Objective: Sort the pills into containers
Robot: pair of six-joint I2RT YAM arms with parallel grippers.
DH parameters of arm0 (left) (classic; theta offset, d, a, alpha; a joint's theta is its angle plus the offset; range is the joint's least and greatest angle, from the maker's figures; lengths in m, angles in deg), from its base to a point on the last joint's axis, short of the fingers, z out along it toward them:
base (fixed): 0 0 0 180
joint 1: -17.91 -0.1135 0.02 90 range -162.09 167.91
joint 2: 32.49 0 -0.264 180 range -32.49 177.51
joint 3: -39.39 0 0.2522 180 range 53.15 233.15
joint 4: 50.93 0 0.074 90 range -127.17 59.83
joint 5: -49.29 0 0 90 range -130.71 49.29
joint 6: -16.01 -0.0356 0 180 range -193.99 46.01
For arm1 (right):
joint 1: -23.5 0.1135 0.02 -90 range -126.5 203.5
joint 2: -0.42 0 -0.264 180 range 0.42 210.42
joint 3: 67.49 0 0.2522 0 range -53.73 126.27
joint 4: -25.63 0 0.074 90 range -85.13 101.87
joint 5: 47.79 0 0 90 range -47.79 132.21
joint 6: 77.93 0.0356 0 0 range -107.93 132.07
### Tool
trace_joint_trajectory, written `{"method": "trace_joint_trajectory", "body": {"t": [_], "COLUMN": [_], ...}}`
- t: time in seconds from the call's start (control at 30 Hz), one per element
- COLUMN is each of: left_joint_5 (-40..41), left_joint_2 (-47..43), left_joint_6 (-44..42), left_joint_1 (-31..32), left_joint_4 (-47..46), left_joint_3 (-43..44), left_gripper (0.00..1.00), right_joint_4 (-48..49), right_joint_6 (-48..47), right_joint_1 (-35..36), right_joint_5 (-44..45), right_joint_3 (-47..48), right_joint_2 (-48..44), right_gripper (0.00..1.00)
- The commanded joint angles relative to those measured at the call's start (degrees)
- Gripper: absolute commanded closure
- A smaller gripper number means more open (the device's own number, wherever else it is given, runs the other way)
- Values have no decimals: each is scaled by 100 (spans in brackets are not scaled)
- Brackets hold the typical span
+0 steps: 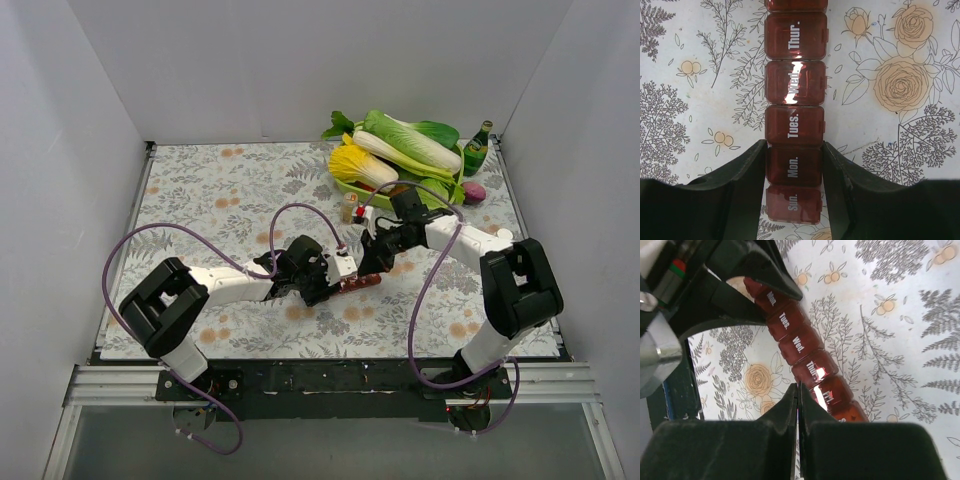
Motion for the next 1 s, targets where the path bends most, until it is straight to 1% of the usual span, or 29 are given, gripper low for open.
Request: {"method": "trace_joint_trajectory", "body": {"t": [0.0,0.03,0.07,0.1,0.17,0.23,0.27,0.33,0.37,0.5,0.6,0.73,0.83,0.93,0.97], "left_joint_5": [75,84,93,93,75,66,75,84,93,110,119,110,110,119,128], "left_joint_2": [204,212,221,230,221,204,204,195,186,212,248,274,274,256,256], "left_joint_6": [-4,4,-4,4,13,13,22,4,4,-4,-13,4,13,13,4], "left_joint_1": [-35,-35,-35,-35,-35,-35,-35,-35,-35,-35,-35,-44,-44,-44,-44], "left_joint_4": [543,561,570,570,561,561,561,570,570,596,588,570,579,587,587], "left_joint_3": [-24,-15,-6,-6,-6,-23,-32,-41,-41,-24,-6,-6,-6,-6,-15], "left_gripper": [83,83,83,83,83,83,83,83,83,83,83,83,83,83,83], "right_joint_4": [74,110,145,137,198,155,93,-73,-309,-566,-610,-506,-374,-120,-75], "right_joint_6": [74,171,242,286,374,331,261,59,-168,-513,-619,-558,-391,-93,-31], "right_joint_1": [240,249,258,258,258,258,258,258,258,231,188,179,179,179,179], "right_joint_5": [627,803,1179,1295,1463,1315,984,587,211,-4,180,365,601,1154,1460], "right_joint_3": [-198,-216,-242,-243,-260,-234,-199,-58,12,197,241,162,92,-22,-49], "right_joint_2": [278,375,480,682,798,859,859,754,711,211,-80,-178,-29,270,375], "right_gripper": [99,99,99,99,99,99,99,99,99,99,99,99,99,99,99]}}
